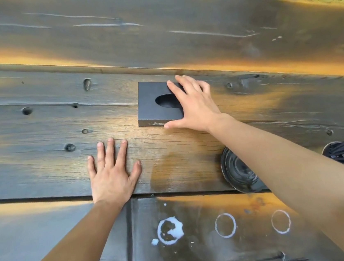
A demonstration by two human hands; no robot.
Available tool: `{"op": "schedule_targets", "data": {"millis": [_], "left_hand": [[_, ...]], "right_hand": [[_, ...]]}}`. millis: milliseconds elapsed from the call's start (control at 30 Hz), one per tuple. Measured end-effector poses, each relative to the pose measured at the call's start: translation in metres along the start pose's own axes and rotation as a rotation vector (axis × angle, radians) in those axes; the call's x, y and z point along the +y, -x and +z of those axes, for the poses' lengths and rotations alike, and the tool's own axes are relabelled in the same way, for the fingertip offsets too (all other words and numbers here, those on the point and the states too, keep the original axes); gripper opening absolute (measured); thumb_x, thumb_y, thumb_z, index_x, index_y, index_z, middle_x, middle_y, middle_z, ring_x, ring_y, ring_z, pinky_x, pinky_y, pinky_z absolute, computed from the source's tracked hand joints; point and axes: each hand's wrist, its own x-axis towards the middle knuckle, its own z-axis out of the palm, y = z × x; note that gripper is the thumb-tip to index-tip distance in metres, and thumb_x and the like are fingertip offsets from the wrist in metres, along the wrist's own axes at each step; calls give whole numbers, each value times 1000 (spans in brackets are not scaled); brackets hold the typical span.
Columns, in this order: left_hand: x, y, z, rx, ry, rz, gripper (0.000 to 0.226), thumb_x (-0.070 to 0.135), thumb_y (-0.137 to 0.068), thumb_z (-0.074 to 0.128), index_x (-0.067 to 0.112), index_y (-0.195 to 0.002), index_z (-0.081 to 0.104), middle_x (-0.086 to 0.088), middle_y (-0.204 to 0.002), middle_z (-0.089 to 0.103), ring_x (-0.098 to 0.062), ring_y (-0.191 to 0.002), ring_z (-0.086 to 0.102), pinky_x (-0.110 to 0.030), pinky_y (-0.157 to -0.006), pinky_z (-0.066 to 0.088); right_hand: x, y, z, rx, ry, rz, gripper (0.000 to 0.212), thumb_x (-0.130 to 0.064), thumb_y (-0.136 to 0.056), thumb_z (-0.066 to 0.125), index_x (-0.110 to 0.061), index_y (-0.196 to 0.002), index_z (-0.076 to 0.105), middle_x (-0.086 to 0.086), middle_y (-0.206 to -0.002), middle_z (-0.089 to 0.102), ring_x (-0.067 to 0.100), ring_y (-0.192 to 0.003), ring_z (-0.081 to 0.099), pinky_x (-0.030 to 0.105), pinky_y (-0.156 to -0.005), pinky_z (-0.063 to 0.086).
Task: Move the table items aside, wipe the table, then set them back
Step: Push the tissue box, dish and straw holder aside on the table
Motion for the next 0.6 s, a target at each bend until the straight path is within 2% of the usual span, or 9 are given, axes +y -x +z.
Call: {"op": "schedule_targets", "data": {"millis": [100,200,300,433,500,600], "left_hand": [[2,0,-2,-11,15,-11,76,72,-94,21,39,-162,11,2,-173,2,-24,-160,-7,-54,-127,-2],[10,4,-3,4,97,-8,73,67,-95,30,37,-161,19,0,-173,7,-25,-160,-4,-55,-127,0],[39,15,2,7,137,114,68,61,-99,39,34,-160,24,1,-172,11,-22,-160,-1,-51,-127,1],[95,22,10,-13,183,235,66,58,-99,44,30,-158,31,0,-170,20,-22,-159,6,-51,-127,6],[119,21,14,-38,186,280,67,59,-98,43,31,-158,31,0,-170,20,-22,-159,6,-52,-127,6],[145,14,22,-69,152,340,70,64,-97,39,34,-159,27,1,-171,17,-24,-159,4,-55,-126,6]], "right_hand": [[0,18,-5,34,-68,46,118,-90,-71,59,-25,-164,25,9,-173,18,27,-160,13,49,-125,15],[1,57,-5,139,-182,164,99,-81,-82,57,-24,-160,35,4,-166,33,24,-155,25,48,-122,22],[6,112,7,177,-307,352,84,-70,-91,57,-22,-157,41,3,-156,45,23,-145,36,47,-116,32],[17,193,34,224,-402,640,70,-54,-96,63,-13,-151,50,10,-145,53,30,-135,46,49,-112,41],[21,228,48,239,-433,798,67,-47,-96,67,-8,-149,51,15,-139,53,34,-131,47,48,-110,42],[27,261,61,227,-518,1016,71,-42,-97,69,-5,-152,43,18,-136,46,37,-130,44,45,-110,40]]}}
